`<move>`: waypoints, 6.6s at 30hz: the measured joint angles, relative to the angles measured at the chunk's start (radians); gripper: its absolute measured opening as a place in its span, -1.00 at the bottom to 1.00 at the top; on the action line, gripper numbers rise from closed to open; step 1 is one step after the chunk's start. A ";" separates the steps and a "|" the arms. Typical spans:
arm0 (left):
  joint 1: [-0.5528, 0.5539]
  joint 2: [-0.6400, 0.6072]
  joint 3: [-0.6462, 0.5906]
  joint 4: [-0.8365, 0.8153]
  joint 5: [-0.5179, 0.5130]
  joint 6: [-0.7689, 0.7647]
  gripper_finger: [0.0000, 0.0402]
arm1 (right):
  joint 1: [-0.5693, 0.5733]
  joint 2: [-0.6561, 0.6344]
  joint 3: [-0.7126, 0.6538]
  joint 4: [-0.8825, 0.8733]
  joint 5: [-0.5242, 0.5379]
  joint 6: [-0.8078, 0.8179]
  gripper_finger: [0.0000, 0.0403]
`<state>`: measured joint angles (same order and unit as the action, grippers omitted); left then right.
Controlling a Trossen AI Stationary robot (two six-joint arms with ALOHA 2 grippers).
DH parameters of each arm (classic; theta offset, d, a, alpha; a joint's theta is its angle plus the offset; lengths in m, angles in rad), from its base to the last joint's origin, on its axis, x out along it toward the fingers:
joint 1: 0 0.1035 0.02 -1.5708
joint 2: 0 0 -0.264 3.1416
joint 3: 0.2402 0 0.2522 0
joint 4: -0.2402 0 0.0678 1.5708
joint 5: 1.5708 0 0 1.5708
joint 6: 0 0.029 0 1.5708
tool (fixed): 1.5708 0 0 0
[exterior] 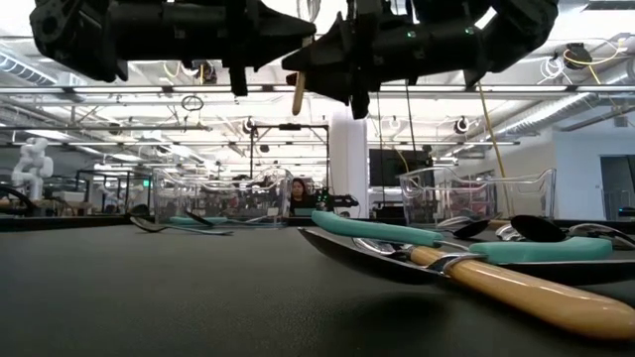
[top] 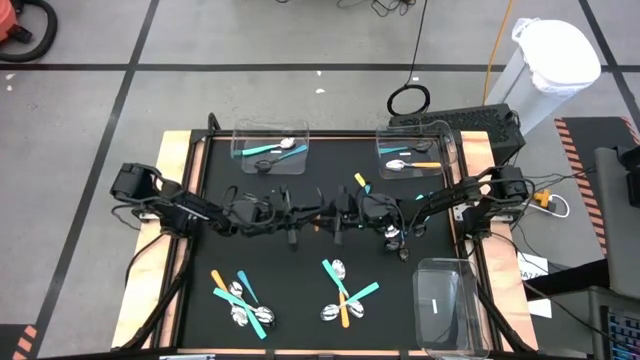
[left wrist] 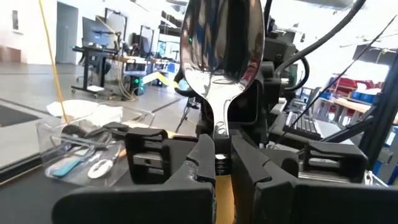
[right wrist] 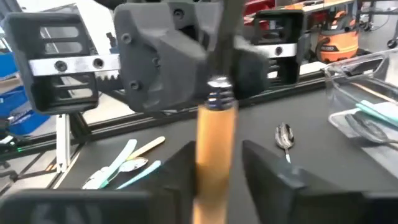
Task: Sort silverware by color (type)
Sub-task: Put the yellow spoon into the top left transparent bin, then put the blue spoon into the bottom transparent bin
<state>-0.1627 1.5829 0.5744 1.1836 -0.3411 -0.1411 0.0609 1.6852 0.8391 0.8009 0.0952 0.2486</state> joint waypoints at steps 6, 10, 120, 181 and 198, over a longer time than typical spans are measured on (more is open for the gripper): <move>0.001 0.000 0.007 -0.024 0.009 -0.007 -0.95 | 0.000 0.000 0.000 -0.026 0.000 -0.005 -0.89; 0.000 0.000 0.007 -0.039 0.005 -0.006 -0.94 | 0.000 0.000 0.000 -0.046 0.001 -0.004 -0.89; 0.462 -0.119 0.075 -1.609 0.232 0.261 -0.77 | 0.072 -0.051 -0.001 -0.492 0.088 0.080 -0.53; -0.034 0.038 0.104 -0.248 0.079 -0.081 -1.00 | 0.105 -0.050 -0.112 0.025 0.103 0.077 -0.32; -0.033 0.036 0.104 -0.309 0.074 -0.061 -1.00 | 0.105 -0.088 -0.111 -0.155 0.117 0.122 -0.97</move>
<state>-0.1961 1.6192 0.6788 0.8746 -0.2672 -0.2023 0.1655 1.5972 0.7280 0.6460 0.2122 0.3707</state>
